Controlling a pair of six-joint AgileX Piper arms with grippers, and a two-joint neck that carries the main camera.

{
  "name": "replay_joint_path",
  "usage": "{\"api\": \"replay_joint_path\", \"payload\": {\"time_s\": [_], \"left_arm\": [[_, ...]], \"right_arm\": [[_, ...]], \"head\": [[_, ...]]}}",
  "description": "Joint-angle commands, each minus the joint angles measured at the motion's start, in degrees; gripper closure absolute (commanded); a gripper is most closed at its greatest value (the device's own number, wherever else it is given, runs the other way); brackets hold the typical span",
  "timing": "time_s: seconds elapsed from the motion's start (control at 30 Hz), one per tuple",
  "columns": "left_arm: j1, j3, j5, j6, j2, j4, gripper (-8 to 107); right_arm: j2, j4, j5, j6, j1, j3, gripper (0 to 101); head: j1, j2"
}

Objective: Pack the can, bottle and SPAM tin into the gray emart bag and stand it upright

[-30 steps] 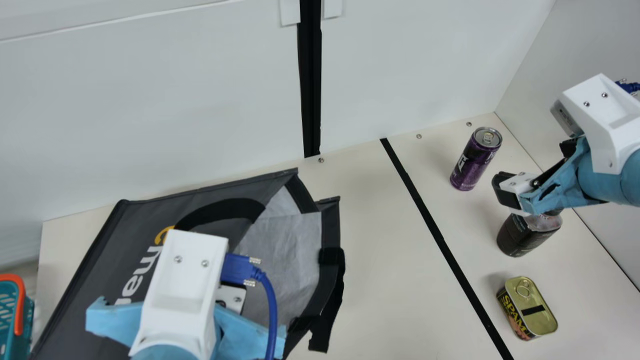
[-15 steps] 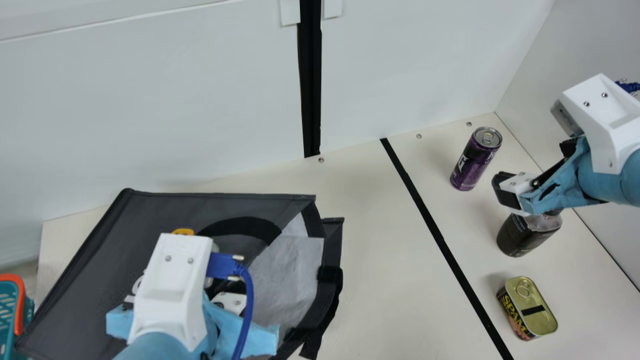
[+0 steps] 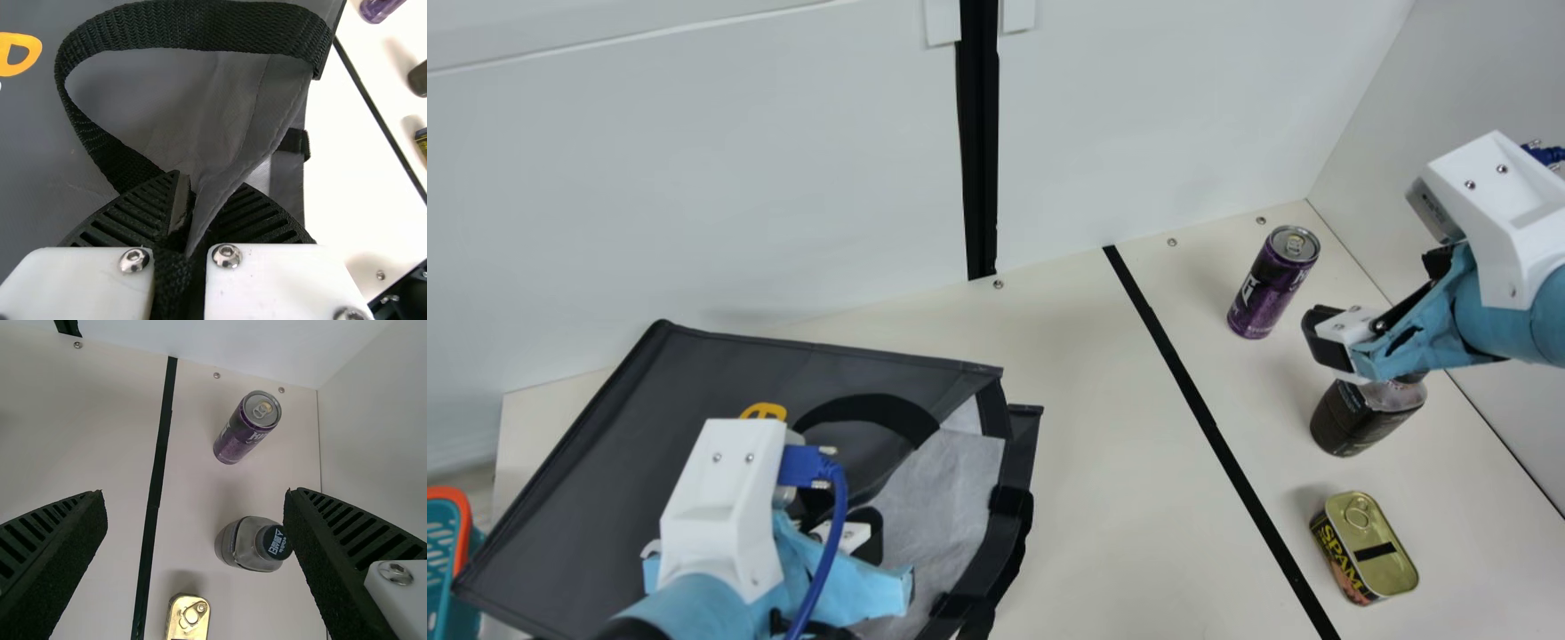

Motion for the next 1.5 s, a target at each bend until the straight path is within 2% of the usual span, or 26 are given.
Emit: {"api": "replay_joint_path", "payload": {"time_s": [0.0,0.7,1.1,1.47], "left_arm": [[0.81,0.42,-0.85,1.15,0.04,-3.25,107],[8.85,2.47,-7.1,12.32,2.06,-23.04,107],[12.16,3.23,-8.51,16.78,3.03,-28.13,107],[15.45,3.98,-9.05,18.73,3.4,-29.69,107]], "right_arm": [[0.0,0.0,0.0,0.0,0.0,0.0,6],[0.0,0.0,0.0,0.0,0.0,0.0,6],[0.0,0.0,0.0,0.0,0.0,0.0,6],[0.0,0.0,0.0,0.0,0.0,0.0,6]], "head": [[-1.3,-0.05],[-1.3,-0.05],[-1.3,-0.05],[-1.3,-0.05]]}}
